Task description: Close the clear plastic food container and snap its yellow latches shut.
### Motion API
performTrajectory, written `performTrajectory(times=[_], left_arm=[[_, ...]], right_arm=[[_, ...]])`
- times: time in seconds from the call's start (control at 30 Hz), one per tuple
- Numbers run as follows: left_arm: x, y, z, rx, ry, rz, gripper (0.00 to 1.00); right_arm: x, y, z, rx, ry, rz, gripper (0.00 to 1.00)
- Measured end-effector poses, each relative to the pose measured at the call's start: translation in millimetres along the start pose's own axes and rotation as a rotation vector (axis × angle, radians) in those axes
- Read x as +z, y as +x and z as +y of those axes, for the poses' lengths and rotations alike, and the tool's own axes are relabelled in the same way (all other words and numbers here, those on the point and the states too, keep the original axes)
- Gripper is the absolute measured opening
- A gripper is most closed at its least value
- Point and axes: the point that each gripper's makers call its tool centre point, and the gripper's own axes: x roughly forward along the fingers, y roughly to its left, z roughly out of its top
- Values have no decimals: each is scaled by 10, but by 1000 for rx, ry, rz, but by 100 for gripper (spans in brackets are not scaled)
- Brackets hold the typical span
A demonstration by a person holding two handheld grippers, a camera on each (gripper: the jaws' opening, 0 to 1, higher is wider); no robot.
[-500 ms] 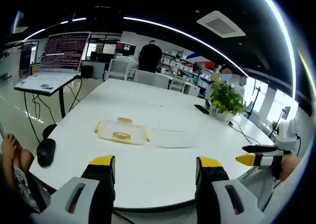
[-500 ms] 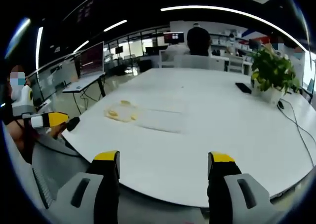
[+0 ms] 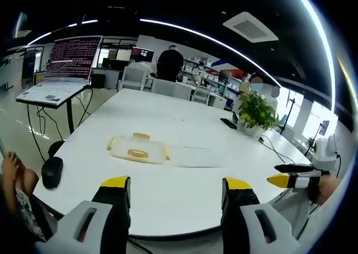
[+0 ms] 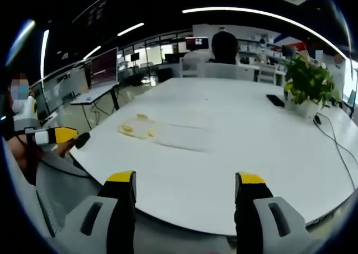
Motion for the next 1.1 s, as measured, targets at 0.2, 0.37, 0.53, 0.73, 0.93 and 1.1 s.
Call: performTrajectory(times=[0.2, 0.37, 0.53, 0.73, 0.93, 1.1], left_arm=[[-10, 3, 6, -1, -9, 11, 62], [-8, -12, 8, -1, -2, 4, 62], [-20, -18, -12, -6, 13, 7, 62], [-21, -6, -15, -12, 12, 13, 62], [-26, 9, -21, -14, -5, 27, 64], [-27, 14, -12, -11, -21, 32, 64]], right_arm=[[-6, 3, 4, -1, -3, 5, 69], [-7, 0, 14, -1, -15, 5, 69], [-17, 4, 11, -9, -25, 10, 69], [-14, 12, 6, -15, -31, 11, 71], [-30, 28, 51, 7, -47, 34, 74], [-3, 35, 20, 0, -11, 39, 73]])
